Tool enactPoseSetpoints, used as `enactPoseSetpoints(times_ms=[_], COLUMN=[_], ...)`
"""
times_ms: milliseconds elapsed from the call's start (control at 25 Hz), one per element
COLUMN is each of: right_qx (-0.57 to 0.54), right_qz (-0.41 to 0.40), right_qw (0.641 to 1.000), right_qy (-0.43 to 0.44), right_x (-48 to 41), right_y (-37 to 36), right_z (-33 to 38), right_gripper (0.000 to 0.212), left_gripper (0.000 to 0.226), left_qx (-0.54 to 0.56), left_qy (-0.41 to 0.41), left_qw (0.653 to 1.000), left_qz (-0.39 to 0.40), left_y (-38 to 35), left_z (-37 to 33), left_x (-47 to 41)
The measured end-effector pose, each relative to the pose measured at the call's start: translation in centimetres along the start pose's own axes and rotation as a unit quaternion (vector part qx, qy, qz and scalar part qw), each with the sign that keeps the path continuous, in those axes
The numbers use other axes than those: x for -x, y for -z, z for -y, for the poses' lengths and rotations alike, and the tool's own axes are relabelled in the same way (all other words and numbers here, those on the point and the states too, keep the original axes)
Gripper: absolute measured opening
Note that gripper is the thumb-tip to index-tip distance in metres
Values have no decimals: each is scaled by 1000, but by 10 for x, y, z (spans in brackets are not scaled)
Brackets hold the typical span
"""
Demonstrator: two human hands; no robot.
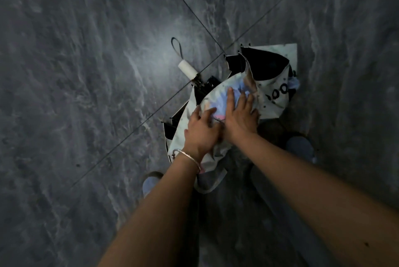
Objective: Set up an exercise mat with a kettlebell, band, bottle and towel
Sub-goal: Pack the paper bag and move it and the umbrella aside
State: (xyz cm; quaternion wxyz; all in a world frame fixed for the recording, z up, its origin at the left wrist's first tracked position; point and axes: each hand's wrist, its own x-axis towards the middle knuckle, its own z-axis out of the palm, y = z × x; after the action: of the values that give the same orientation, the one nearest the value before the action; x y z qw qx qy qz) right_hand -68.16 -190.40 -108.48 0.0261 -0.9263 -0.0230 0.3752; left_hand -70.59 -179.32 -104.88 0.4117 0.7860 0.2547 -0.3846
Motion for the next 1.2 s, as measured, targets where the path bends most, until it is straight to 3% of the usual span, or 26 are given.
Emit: enactPoseSetpoints(times_ms=[160, 360, 520, 600, 720, 960, 1200], right_qx=[34, -9, -59, -53, -49, -63, -80], right_qz=[-55, -72, -100, -122, -152, -195, -255], right_qw=[998, 997, 993, 991, 987, 977, 960], right_qy=[0, 15, 1, 6, 28, 53, 83], right_x=[-9, -7, 37, 69, 120, 258, 381], right_y=[-9, 24, 72, 113, 182, 358, 531], right_z=[7, 4, -2, -9, -19, -51, -136], right_gripper=[57, 40, 23, 27, 41, 50, 52], left_gripper=[61, 65, 64, 62, 60, 64, 52], left_qx=[60, 40, -42, -116, -227, -387, -396], left_qy=[0, -18, -58, -109, -214, -308, -388], left_qw=[998, 998, 996, 981, 930, 848, 790], left_qz=[-31, -33, -52, -108, -196, -193, -263], left_y=[-16, -15, 4, 19, 43, 113, 128], left_z=[4, -12, -55, -87, -136, -284, -446], left_x=[-13, -4, 39, 77, 138, 281, 420])
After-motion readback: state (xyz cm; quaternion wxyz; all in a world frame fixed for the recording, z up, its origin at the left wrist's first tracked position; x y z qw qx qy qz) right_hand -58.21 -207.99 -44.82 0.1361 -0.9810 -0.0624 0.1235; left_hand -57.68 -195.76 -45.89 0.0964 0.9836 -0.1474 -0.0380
